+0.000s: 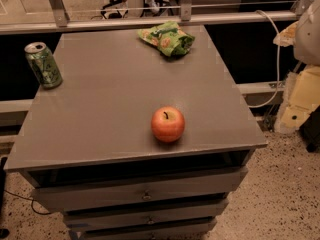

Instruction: Move green rice chip bag near apple

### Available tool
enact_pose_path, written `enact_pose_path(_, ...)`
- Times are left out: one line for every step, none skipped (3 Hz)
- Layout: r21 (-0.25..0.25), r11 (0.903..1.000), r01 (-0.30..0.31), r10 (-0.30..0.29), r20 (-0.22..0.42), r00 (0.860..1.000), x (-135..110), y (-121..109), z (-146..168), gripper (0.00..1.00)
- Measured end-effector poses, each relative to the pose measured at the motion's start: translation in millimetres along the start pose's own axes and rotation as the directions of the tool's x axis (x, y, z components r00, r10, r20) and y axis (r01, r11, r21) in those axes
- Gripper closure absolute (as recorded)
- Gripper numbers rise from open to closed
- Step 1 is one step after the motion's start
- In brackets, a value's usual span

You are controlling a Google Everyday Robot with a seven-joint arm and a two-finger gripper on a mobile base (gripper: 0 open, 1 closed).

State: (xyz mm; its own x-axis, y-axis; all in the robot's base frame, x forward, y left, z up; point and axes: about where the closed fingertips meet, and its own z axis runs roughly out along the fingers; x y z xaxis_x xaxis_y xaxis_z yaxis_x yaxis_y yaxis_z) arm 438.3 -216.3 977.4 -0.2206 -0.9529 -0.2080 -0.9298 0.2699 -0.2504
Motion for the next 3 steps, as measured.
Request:
enact_pose_path(0.000, 1.0000, 0.000, 0.000, 0.000, 1.000, 0, 0, 0, 0.00)
enact_pose_path(0.022, 0.9997, 0.011, -0.012, 0.069, 0.998, -17, -18, 15, 0.00)
enact_pose_path(0.055, 0.9985, -0.007, -0.006, 0.220, 0.975, -49, -65, 40, 0.00)
